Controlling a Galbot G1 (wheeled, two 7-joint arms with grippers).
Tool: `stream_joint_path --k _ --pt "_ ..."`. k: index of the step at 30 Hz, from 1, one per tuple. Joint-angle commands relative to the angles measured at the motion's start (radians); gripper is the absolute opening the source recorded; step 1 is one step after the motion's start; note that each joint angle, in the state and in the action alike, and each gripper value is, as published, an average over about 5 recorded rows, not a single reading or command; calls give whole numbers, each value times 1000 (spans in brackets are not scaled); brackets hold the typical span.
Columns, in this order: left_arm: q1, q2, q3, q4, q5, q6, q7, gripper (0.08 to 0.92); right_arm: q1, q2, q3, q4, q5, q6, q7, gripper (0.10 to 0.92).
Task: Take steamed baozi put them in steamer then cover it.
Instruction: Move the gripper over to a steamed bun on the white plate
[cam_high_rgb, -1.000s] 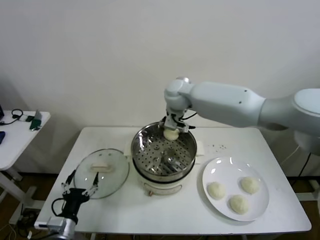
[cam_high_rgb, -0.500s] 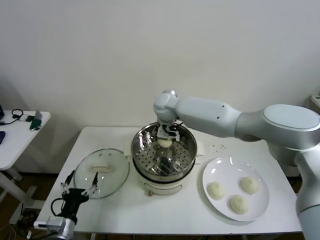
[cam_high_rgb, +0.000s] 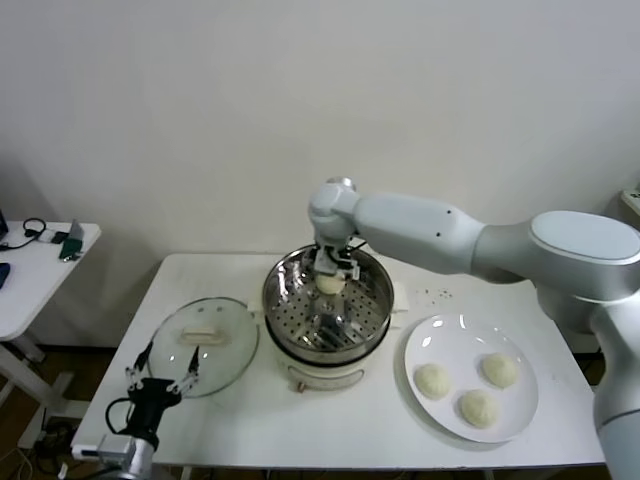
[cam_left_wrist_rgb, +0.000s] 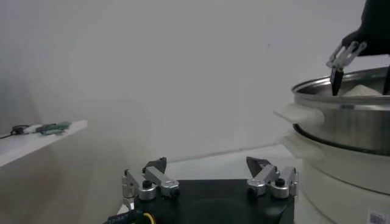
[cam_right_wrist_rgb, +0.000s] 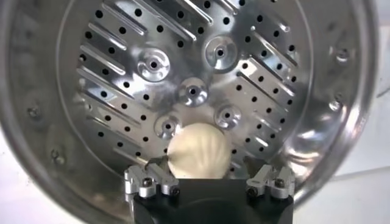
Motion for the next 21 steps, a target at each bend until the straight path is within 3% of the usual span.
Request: stream_joint_path --k 1,12,17,21 --pt "4 0 0 -5 5 -1 -1 823 100 -85 -13 67 143 -45 -27 823" --pt "21 0 -3 -29 7 -2 -2 823 375 -385 -277 230 717 -316 5 823" --pt "25 2 -5 -29 7 -4 -3 823 419 -525 -403 293 889 -493 53 823" --pt "28 4 -8 -33 4 -3 -4 823 412 -631 -461 344 922 -564 72 823"
